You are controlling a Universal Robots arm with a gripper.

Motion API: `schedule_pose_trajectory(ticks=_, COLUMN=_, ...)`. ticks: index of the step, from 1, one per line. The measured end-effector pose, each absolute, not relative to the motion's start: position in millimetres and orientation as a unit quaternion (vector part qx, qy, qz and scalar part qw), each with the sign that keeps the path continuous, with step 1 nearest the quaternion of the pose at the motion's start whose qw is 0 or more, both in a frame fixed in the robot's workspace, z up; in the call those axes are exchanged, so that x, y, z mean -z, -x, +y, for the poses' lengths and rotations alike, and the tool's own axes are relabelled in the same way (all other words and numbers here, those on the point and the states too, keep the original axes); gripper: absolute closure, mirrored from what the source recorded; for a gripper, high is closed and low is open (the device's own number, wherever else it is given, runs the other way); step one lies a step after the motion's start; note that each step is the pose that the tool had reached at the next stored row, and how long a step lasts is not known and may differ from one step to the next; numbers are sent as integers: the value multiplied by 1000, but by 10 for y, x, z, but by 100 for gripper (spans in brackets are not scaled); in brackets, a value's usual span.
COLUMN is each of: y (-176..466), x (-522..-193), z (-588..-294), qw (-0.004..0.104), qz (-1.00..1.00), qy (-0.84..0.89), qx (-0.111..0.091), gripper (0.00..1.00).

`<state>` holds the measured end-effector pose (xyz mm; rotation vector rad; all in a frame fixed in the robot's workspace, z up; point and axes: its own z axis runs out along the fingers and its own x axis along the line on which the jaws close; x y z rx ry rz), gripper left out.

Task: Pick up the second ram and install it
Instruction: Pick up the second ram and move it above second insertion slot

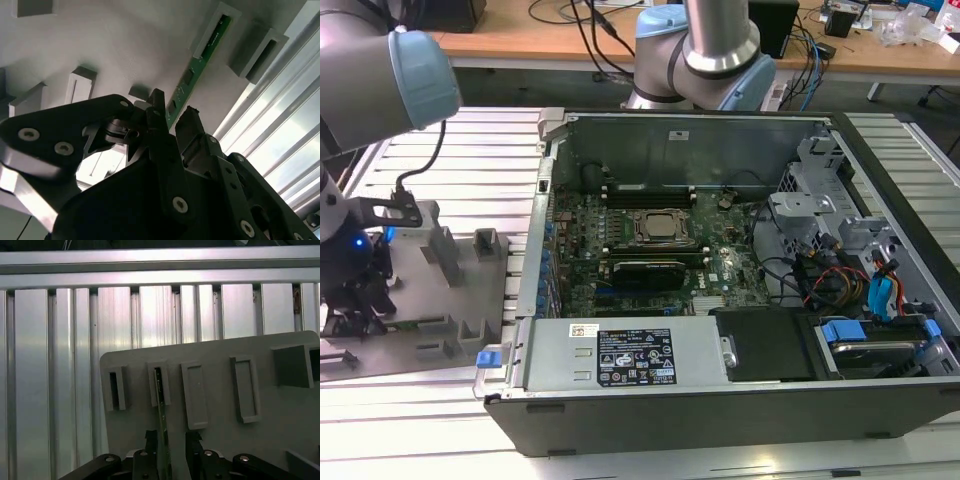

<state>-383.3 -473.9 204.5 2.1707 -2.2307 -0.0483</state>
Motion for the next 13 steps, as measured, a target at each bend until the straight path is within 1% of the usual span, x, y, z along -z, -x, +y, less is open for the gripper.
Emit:
schedule_pose_trajectory(ticks=4, y=3832, x=-2008, z=-4738, qw=10, qz=-708, qy=-706, qx=20, gripper=64)
schedule_pose_trajectory(ticks=11, y=3833, x=-2000, z=-4739, qw=9, qz=-703, qy=-711, qx=21, gripper=64)
schedule_pose_trajectory(ticks=12, y=3833, x=-2000, z=-4739, qw=9, qz=-703, qy=-711, qx=21, gripper=65)
schedule_pose_trajectory(ticks=13, y=3833, x=-1999, z=-4739, qw=9, qz=-703, qy=-711, qx=21, gripper=84)
